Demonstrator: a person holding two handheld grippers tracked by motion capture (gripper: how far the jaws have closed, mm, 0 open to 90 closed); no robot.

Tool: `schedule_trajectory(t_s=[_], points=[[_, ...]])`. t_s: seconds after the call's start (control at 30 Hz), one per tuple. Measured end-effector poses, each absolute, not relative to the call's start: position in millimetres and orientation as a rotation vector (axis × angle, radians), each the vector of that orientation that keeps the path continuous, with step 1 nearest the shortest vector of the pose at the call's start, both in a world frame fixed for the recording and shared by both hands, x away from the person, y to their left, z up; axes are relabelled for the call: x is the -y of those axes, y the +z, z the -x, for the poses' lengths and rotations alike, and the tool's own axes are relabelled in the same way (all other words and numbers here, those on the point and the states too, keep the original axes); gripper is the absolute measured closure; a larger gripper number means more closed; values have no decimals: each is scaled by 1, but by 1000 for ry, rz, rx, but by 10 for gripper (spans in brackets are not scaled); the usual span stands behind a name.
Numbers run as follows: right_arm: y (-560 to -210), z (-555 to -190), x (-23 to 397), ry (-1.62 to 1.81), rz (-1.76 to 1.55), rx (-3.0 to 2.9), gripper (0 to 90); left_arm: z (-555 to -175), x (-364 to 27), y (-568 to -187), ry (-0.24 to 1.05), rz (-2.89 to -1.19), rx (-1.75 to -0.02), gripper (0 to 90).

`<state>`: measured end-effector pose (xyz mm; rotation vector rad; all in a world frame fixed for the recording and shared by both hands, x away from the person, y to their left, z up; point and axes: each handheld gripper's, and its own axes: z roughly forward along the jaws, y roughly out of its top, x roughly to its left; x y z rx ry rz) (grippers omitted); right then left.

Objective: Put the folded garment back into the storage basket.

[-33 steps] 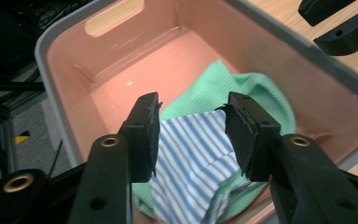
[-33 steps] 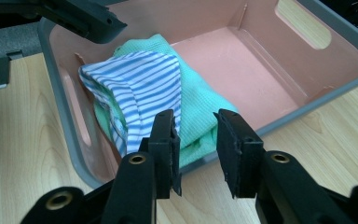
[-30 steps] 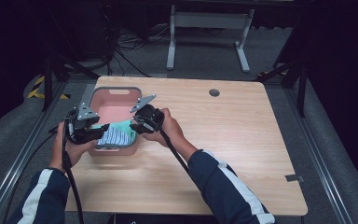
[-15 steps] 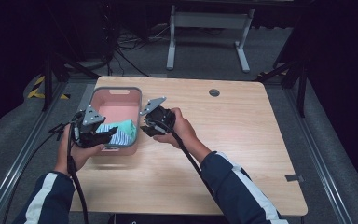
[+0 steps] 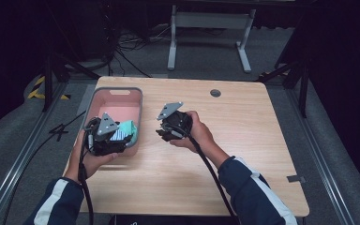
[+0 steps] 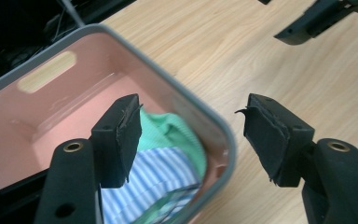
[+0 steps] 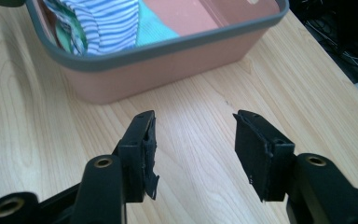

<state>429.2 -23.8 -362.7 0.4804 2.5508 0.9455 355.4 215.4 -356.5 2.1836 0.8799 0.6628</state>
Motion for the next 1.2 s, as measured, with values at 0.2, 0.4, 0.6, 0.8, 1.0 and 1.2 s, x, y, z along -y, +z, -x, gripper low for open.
schedule_trajectory(t_s=[0.2, 0.4, 0.6, 0.8, 1.0, 1.2], points=[[-364, -424, 45, 919, -504, -2548, 486, -351, -201, -360, 662, -2180, -857, 320], [-364, -421, 64, 908, -519, -2541, 480, -349, -188, -365, 649, -2200, -828, 286], [-366, -418, 81, 881, -526, -2537, 466, -347, -179, -372, 630, -2220, -807, 257], [-367, -413, 99, 862, -537, -2526, 443, -344, -168, -378, 615, -2240, -760, 252], [-373, -407, 115, 834, -555, -2521, 423, -341, -163, -383, 608, -2274, -713, 211], [-378, -400, 132, 832, -570, -2503, 419, -338, -156, -390, 604, -2297, -668, 208]])
